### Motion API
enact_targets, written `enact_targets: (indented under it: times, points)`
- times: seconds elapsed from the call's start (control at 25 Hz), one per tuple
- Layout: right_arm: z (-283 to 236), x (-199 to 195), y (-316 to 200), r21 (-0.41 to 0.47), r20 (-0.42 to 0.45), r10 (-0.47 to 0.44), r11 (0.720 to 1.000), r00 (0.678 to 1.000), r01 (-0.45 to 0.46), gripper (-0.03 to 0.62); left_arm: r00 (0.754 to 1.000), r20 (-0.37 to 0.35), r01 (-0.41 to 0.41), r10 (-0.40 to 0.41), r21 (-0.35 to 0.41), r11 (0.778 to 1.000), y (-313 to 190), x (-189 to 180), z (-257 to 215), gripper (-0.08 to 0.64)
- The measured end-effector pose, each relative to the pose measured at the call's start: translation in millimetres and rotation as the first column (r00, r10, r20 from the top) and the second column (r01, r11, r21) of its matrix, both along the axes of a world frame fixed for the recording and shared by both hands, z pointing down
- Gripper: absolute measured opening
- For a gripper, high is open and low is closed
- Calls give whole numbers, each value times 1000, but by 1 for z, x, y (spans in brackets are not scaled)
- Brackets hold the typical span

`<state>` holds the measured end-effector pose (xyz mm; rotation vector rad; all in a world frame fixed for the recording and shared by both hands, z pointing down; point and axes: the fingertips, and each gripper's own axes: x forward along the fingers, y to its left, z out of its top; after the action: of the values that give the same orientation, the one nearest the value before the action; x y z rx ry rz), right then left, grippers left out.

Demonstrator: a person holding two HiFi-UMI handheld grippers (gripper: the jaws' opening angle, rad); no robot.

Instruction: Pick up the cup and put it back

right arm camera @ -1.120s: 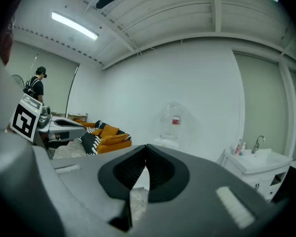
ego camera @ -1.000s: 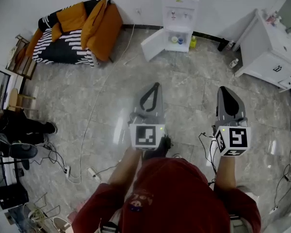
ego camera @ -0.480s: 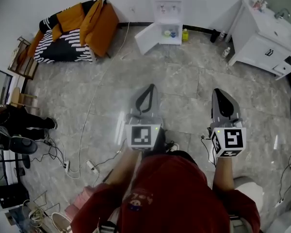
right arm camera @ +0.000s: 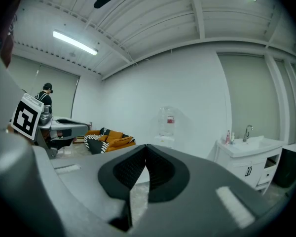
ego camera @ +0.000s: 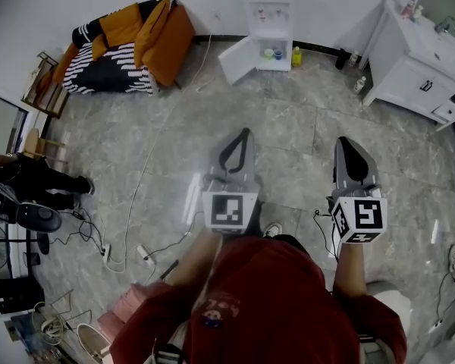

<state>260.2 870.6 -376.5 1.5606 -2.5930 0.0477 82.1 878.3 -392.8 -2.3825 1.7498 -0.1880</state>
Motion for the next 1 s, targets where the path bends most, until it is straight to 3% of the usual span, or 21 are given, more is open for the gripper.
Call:
enact_targets:
  times: [0.4, 0.56, 0.76, 1.0]
  points:
    - [9, -15, -38, -7, 16, -8, 1000, 1000, 8, 0, 1000, -21, 1, -1, 3, 1000, -37, -10, 6, -2]
    - [11, -20, -65, 2, 23, 27, 1000, 999, -27, 1, 1000, -25, 2, -2, -2, 1000, -61, -22, 10, 0]
    - [8, -32, -113, 13, 25, 56, 998, 998, -56, 2, 999, -38, 10, -11, -12, 1000, -107, -42, 14, -2]
    - [11, -75, -184, 4, -21, 64, 998, 998, -63, 2, 998, -60, 8, -9, -5, 1000, -174, -85, 14, -2]
